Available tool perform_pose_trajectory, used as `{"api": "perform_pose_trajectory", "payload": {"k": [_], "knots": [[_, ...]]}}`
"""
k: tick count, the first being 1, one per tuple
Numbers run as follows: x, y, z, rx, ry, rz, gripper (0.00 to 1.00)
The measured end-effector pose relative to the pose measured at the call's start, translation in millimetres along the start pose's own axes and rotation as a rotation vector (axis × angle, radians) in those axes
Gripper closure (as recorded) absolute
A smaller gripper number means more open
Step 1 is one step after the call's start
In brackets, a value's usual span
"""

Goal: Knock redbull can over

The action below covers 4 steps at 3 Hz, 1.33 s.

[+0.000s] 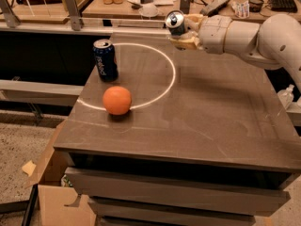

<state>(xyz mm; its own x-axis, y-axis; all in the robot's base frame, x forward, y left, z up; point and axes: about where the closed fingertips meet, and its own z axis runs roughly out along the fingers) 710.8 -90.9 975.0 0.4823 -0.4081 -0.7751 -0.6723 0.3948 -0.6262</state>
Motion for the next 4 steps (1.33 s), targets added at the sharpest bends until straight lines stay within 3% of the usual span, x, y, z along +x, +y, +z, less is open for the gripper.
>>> {"api": "perform_pose_trajectory", "payload": {"k": [1, 2, 3, 4], "knots": [[-8.8, 13.7, 5.4, -0.142, 0.1, -0.151, 1.0], [3.4, 36.0, 6.8, -0.325, 0.22, -0.323, 1.0], [28.2, 59.3, 15.1, -0.48, 0.298, -0.446, 1.0], [61.0, 73.9, 32.1, -0.593, 0.373, -0.567, 0.98]]}}
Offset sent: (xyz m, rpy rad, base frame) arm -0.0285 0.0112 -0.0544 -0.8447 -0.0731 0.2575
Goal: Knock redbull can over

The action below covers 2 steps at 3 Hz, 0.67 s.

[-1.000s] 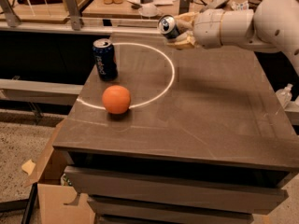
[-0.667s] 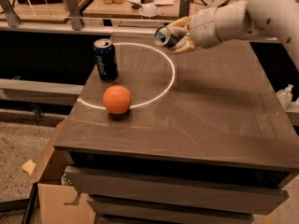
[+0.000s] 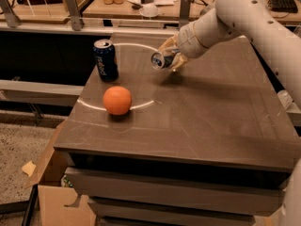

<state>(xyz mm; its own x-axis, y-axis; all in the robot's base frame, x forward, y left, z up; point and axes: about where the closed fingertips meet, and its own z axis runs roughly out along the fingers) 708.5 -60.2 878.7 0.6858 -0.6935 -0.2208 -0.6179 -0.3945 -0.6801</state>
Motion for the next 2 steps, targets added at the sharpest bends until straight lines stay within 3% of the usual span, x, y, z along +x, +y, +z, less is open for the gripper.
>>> {"api": "perform_pose_trajectory", "payload": {"k": [2], "knots": [[15.7, -2.5, 25.9, -0.159, 0.053, -0.113, 0.52]]}}
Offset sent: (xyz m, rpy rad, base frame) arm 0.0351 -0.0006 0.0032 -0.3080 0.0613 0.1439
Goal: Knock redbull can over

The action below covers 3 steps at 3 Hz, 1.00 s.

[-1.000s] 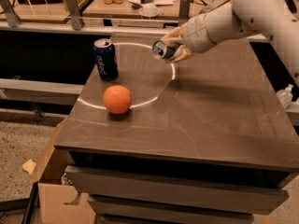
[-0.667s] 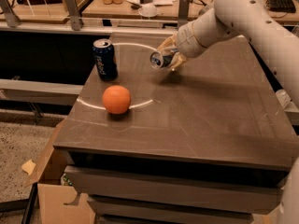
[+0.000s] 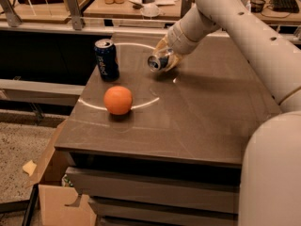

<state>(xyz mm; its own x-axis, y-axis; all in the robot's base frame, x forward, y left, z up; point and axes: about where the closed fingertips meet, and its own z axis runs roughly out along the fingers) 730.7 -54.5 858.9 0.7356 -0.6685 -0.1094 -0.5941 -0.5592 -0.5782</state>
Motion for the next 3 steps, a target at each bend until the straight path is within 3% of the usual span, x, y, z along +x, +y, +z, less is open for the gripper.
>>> {"api": "perform_pose_trajectory", "payload": {"k": [1, 2, 3], "knots": [[-2.0, -14.6, -3.4, -0.123, -0.032, -0.037, 0.21], [-7.6, -23.1, -7.4, -0.195, -0.052, -0.055, 0.01], [-8.8, -22.1, -7.4, -0.227, -0.061, -0.045, 0.0]]}}
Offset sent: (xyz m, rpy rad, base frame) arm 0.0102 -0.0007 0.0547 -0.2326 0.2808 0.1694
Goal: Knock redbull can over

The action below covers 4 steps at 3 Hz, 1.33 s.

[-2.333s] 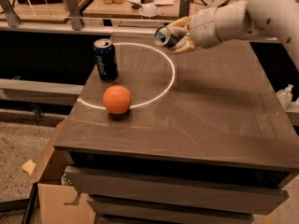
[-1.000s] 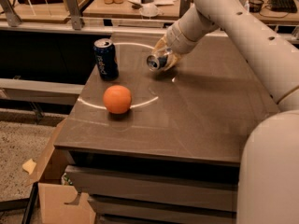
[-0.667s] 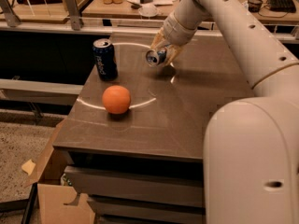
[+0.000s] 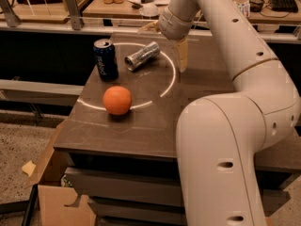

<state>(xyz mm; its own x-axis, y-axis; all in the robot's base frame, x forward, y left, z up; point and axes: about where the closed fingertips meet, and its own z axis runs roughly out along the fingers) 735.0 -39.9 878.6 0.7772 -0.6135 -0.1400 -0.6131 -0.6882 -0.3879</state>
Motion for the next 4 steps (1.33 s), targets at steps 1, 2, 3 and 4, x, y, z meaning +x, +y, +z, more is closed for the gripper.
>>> {"api": "perform_pose_trajectory", "payload": {"k": [1, 2, 3, 4], "knots": [[7.1, 19.0, -17.0, 0.028, -0.021, 0.085, 0.0], [24.6, 33.1, -65.0, 0.15, 0.023, 0.18, 0.0], [41.8, 55.8, -133.1, 0.312, 0.114, 0.283, 0.0], [48.1, 53.2, -142.7, 0.362, 0.142, 0.29, 0.0]]}}
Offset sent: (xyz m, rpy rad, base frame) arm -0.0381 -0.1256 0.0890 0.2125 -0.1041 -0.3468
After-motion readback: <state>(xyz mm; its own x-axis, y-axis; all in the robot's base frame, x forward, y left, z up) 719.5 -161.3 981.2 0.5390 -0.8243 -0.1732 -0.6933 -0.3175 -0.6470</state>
